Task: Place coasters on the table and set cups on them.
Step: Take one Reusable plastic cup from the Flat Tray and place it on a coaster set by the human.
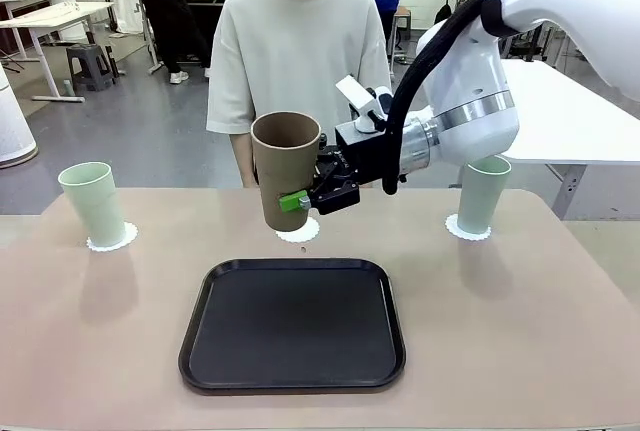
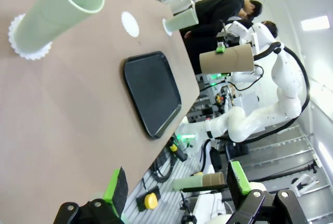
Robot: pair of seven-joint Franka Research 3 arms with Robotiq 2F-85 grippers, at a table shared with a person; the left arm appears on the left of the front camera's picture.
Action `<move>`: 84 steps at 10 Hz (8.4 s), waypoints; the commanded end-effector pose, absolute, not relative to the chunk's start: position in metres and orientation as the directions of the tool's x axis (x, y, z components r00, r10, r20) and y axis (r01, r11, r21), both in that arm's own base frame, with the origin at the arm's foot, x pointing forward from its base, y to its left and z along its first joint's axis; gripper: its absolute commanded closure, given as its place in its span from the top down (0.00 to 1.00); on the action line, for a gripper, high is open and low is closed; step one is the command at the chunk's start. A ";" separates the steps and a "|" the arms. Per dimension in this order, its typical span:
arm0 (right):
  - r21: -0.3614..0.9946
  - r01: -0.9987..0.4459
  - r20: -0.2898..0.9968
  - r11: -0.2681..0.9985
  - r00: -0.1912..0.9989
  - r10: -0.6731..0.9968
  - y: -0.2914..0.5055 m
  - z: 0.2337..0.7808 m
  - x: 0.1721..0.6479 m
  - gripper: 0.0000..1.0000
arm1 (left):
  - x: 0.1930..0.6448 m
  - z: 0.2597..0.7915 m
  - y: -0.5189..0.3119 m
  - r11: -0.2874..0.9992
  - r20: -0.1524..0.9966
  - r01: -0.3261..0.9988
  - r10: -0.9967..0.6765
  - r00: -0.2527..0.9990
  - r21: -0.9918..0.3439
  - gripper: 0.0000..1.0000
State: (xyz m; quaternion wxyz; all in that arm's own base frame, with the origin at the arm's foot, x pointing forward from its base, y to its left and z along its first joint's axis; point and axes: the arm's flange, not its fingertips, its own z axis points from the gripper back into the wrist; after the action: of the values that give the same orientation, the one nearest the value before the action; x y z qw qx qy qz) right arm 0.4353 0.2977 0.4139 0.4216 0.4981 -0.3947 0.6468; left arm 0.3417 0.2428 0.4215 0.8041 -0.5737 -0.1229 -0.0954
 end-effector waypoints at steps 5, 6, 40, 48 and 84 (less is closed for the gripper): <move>-0.110 -0.933 0.976 -0.343 -0.166 0.141 0.302 0.415 0.436 0.00 | 0.340 0.423 0.243 0.319 0.310 0.296 -0.007 0.951 -0.900 1.00; -0.110 -0.933 0.976 -0.343 -0.166 0.141 0.302 0.415 0.436 0.00 | 0.340 0.423 0.243 0.319 0.310 0.296 -0.007 0.951 -0.900 1.00; 0.018 -0.917 0.986 -0.399 -0.049 0.157 0.304 0.300 0.654 0.83 | 0.340 0.423 0.243 0.319 0.310 0.296 -0.007 0.951 -0.900 1.00; 0.065 -0.923 0.985 -0.380 -0.002 0.173 0.303 0.274 0.671 0.83 | 0.340 0.423 0.243 0.319 0.310 0.296 -0.007 0.951 -0.900 1.00; 0.111 -0.923 0.976 -0.368 0.033 0.213 0.303 0.237 0.680 1.00 | 0.340 0.423 0.243 0.319 0.310 0.296 -0.007 0.951 -0.900 1.00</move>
State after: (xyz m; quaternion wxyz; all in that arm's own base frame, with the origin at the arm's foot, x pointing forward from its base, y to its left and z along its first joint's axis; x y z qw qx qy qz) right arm 0.6682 0.3025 0.2337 0.4571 0.5501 -0.3416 0.6097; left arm 0.3416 0.2429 0.4216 0.8042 -0.5737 -0.1231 -0.0952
